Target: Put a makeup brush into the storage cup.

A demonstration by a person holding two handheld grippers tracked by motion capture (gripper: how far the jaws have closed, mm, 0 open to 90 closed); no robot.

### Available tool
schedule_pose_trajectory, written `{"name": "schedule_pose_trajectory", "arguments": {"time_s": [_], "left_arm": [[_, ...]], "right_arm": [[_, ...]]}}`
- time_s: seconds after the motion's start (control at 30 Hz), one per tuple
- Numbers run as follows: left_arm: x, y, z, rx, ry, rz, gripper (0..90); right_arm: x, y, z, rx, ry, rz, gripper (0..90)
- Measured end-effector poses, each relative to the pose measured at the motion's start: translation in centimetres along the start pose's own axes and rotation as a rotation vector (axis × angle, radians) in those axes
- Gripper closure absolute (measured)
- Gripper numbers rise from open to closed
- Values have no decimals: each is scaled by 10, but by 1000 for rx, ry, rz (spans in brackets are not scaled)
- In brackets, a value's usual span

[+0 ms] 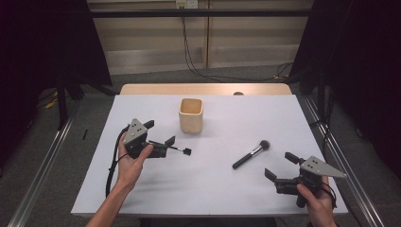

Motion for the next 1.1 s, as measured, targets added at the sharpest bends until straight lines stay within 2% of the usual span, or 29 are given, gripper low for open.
{"name": "schedule_pose_trajectory", "arguments": {"time_s": [0.27,0.37,0.4,0.5,0.67,0.73,0.93,1.0,1.03,1.1], "left_arm": [[9,-6,7,9,-16,14,23],[13,-7,6,7,-3,9,22],[14,-6,6,16,1,21,22],[18,-4,5,7,15,38,22],[22,0,7,16,24,98,17],[24,1,10,-2,0,145,13],[22,0,9,40,19,201,18],[22,2,9,69,26,238,18],[22,4,9,97,33,281,20],[22,3,9,112,32,294,22]], "right_arm": [[0,0,0,-1,-1,3,0],[1,0,-1,-4,2,3,1],[1,0,-1,-3,1,3,1],[0,0,-1,-3,3,2,1],[0,1,-1,-4,2,4,1],[1,1,-1,-4,2,6,1],[1,1,-1,-7,0,8,1],[1,1,0,-4,0,7,1],[1,1,0,-5,-1,8,1],[1,1,0,-5,-1,8,1]]}}
Point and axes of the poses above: each handheld gripper's, and its own axes: x roughly forward along the jaws, y roughly out of its underside, z roughly to its left, the point moved 8 cm from there along x, roughly forward along the jaws, and after that the axes turned 8 degrees about z, right-handed, at the moved point
